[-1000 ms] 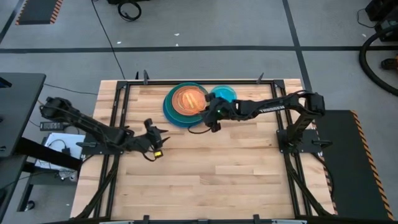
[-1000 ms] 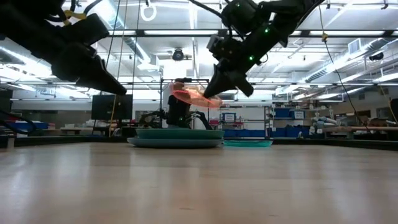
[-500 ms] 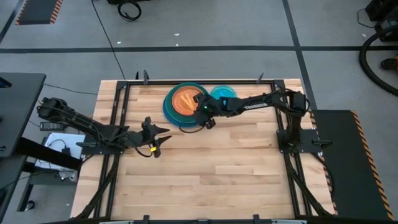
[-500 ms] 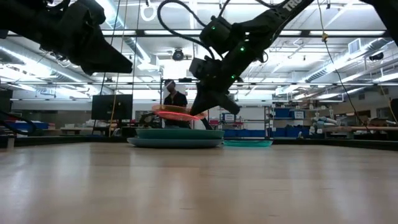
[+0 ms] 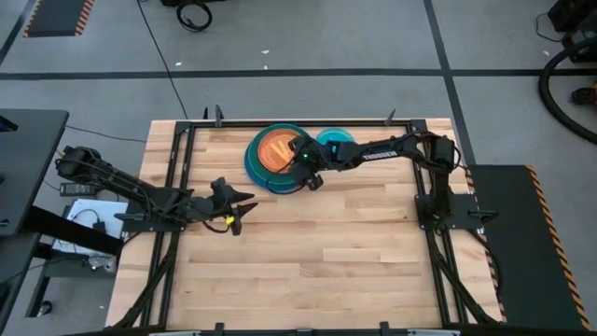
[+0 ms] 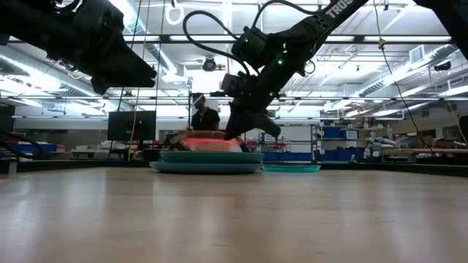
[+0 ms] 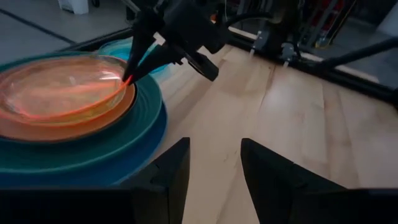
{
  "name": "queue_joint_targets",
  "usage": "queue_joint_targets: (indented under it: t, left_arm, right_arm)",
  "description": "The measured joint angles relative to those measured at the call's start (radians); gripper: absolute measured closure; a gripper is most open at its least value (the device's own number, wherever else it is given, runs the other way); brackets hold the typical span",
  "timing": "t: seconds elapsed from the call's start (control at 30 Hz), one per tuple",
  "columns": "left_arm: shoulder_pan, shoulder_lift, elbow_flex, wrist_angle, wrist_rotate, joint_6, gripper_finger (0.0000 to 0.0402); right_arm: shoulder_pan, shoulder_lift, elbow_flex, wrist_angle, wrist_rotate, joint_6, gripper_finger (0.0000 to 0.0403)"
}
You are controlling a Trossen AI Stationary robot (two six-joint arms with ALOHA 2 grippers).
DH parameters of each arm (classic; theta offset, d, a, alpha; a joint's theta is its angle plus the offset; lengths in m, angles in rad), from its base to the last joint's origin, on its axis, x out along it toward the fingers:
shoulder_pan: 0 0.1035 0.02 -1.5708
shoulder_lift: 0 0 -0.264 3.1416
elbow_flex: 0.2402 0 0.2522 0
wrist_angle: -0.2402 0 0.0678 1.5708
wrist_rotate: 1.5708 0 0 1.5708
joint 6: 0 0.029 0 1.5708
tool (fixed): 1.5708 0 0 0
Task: Stack plastic plates
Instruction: Stack the orange plate on top of the light green plate
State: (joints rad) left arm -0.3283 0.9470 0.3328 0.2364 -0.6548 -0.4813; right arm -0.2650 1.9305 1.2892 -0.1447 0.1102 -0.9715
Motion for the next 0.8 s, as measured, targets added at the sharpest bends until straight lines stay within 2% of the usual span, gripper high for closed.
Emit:
queue_joint_targets:
  t: [0.27,0.4,0.67,0.8]
  left_arm:
    - [-0.002,0.001,0.0,-0.001,0.0,-0.058,0.0251]
    - [-0.002,0.001,0.0,-0.001,0.0,-0.058,0.0251]
    - [-0.001,0.001,0.0,-0.001,0.0,-0.051,0.0251]
    - [0.011,0.001,0.0,-0.001,-0.001,-0.049,0.0251]
  right_arm:
    - [-0.022,-0.001,0.0,-0.023,0.018,0.056,0.0297]
    - [-0.021,-0.004,0.0,-0.023,0.033,0.101,0.0273]
    - [-0.025,-0.003,0.0,-0.066,0.212,0.142,0.0259]
    - [-0.04,-0.005,0.0,-0.069,0.225,0.142,0.026]
